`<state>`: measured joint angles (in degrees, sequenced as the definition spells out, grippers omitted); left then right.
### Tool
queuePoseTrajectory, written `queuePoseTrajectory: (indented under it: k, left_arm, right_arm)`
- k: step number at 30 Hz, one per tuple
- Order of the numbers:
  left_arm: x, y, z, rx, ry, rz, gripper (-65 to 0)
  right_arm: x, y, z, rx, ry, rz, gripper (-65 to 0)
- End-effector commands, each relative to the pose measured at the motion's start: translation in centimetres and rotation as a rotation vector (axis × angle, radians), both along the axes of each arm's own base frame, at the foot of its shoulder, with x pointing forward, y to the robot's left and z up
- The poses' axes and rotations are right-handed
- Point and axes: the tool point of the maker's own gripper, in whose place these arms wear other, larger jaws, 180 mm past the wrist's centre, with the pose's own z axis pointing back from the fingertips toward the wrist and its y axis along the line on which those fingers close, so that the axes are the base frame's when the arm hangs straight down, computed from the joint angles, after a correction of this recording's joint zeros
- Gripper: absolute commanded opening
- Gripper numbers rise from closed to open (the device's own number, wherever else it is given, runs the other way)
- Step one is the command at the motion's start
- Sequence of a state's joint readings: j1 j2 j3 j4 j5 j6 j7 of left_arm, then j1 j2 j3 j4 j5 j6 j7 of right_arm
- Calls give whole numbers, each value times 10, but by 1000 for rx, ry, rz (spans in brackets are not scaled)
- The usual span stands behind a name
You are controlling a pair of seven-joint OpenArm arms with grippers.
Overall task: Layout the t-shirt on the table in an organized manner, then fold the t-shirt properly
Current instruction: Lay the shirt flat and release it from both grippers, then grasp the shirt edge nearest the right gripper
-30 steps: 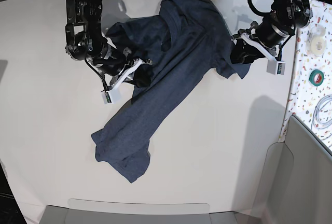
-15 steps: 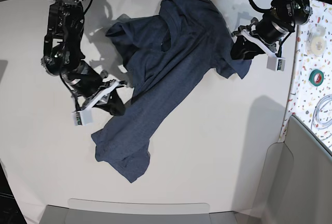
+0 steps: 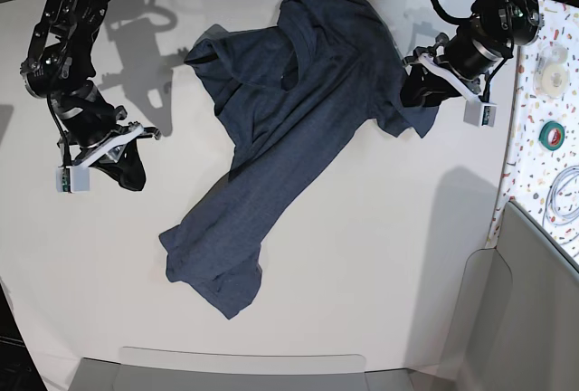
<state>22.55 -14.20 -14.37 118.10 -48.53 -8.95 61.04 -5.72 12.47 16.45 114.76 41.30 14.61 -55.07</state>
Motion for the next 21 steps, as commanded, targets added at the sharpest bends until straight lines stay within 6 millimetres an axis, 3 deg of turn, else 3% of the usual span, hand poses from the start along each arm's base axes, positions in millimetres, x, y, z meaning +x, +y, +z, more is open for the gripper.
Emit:
queuePoseTrajectory:
  k: [1, 6, 12, 16, 19, 21]
  left_arm:
    - [5, 1, 9, -2, -39, -1, -451]
    - [3, 1, 8, -2, -34, -1, -451]
    - [2, 0, 6, -2, -25, -4, -451]
    - [-1, -14, 3, -17, -14, -43, -451]
    - [-3, -23, 1, -27, -6, -69, -451]
    - [-3, -27, 1, -34, -7, -79, -451]
  right_arm:
    - [2, -3, 13, -3, -47, -3, -650]
    - [-3, -31, 14, -17, -48, -80, -650]
    - [0, -94, 24, -94, -55, -203, -650]
    - [4, -131, 10, -120, 9, -248, -650]
    - [0, -127, -6, -94, 54, -238, -650]
    - [-7, -95, -26, -10, 119, -169, -650]
